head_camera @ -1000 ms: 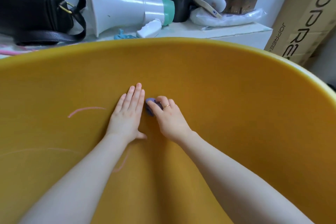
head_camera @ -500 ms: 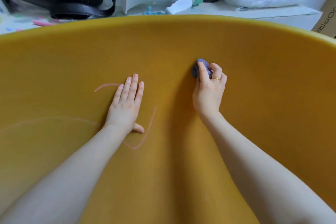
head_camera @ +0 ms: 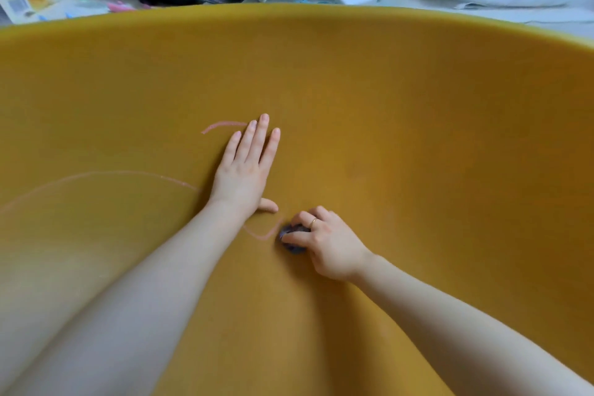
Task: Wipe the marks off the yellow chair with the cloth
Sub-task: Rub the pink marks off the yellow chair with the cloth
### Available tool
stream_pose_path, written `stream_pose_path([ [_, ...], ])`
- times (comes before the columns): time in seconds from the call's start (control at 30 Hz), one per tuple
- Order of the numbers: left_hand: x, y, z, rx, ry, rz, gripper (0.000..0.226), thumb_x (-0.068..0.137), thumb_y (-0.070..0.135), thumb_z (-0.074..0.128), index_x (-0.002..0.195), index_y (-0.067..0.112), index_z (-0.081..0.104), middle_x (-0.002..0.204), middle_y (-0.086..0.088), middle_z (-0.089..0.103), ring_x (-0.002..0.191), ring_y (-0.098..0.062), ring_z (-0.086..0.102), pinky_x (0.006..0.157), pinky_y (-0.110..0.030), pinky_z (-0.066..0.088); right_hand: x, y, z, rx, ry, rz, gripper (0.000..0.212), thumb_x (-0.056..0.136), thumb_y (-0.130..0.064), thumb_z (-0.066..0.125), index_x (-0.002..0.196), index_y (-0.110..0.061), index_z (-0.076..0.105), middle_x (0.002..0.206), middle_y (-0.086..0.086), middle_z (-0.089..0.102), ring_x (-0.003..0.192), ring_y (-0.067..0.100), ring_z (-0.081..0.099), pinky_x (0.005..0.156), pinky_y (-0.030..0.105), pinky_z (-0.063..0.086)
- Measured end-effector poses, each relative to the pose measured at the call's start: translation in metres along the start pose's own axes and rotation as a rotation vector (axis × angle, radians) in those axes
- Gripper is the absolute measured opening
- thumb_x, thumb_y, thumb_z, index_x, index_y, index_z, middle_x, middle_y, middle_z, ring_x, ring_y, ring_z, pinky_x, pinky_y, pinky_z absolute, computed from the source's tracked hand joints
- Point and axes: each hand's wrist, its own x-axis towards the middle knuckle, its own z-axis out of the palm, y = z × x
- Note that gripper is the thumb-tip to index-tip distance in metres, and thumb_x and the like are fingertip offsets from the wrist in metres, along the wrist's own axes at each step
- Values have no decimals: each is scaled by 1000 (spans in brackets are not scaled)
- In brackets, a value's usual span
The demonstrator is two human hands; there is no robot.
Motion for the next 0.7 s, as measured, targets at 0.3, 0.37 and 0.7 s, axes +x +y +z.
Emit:
stream_pose_path([
  [0.3, -56, -45, 16, 101, -150, 36, 140, 54, 71, 68, 146, 4, -13, 154, -19, -16, 144, -30, -7, 116, -39, -4, 96, 36, -65, -333, 498, 178, 32, 76, -11, 45, 95, -17, 70, 98, 10, 67, 78, 33, 59, 62, 31, 45],
  [0.37, -53, -55, 22, 155, -203, 31, 138, 60, 72, 63, 142, 3, -24, 151, -18, -27, 143, -29, -16, 115, -38, -10, 108, 35, -65, -318, 595, 221, 31, 75, -7, 45, 90, -15, 71, 96, 11, 67, 78, 34, 60, 61, 31, 43],
  [0.7, -51, -57, 24, 49, -227, 14, 140, 57, 70, 67, 143, 5, -23, 152, -14, -28, 144, -25, -16, 116, -37, -7, -6, -54, 28, -5, 166, 202, 34, 76, -5, 49, 97, -22, 68, 88, 5, 62, 65, 28, 49, 56, 29, 44],
])
